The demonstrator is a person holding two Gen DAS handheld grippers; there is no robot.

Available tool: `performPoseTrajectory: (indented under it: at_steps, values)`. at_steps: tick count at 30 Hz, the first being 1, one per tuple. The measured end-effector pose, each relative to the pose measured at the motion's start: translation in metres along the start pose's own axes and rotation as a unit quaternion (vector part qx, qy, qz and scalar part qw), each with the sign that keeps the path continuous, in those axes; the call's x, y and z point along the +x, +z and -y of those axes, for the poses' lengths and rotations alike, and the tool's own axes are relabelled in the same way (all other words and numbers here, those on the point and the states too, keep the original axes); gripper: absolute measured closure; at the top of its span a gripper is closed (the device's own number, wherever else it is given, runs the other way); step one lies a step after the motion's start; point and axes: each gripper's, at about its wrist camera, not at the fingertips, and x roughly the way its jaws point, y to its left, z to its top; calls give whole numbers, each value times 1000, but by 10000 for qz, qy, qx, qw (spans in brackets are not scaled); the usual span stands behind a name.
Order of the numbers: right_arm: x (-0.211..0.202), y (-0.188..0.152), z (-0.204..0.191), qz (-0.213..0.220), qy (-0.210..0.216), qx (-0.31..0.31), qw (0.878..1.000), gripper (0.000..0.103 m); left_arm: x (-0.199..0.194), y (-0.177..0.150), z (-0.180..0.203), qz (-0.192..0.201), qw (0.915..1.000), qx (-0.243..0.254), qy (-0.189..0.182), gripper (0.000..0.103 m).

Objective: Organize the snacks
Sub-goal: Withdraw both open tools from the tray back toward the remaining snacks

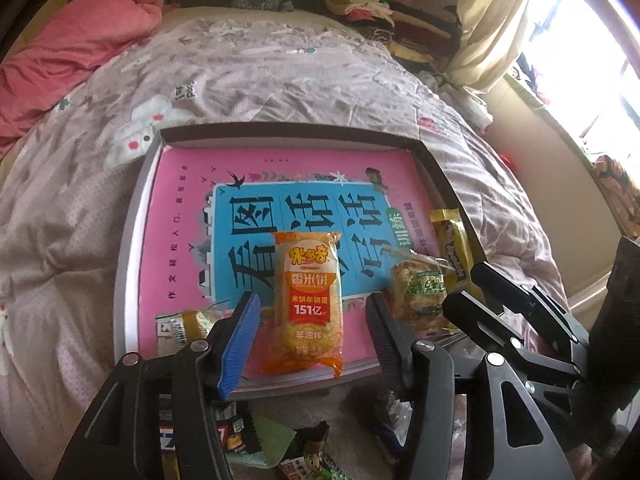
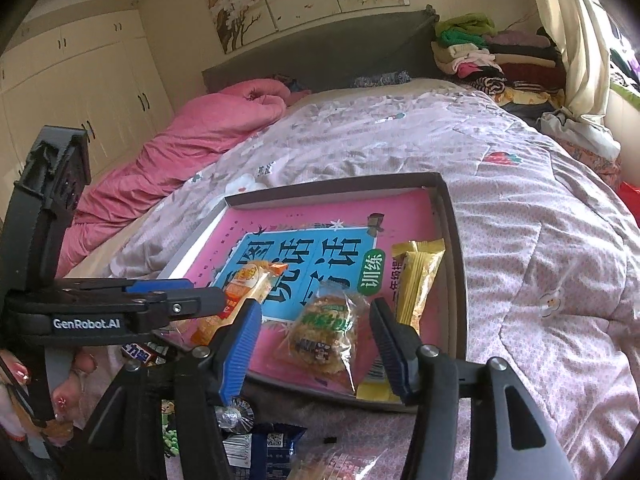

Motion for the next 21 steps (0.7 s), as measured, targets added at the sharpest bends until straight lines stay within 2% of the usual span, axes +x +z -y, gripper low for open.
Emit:
performPoseTrajectory:
  at_steps: [13,17,21]
  values:
    - [-21,8,14,372,-68,192,9991,41,-34,3,-18,312,9994,-149,57,45]
    - [-28,9,19,478,-79,299,9984,39,-44,3,-22,405,9990,-166,103,36]
    - [-34,9,19,551,-104,287,9980,36,-54,2,-26,497,9985,-145,177,36]
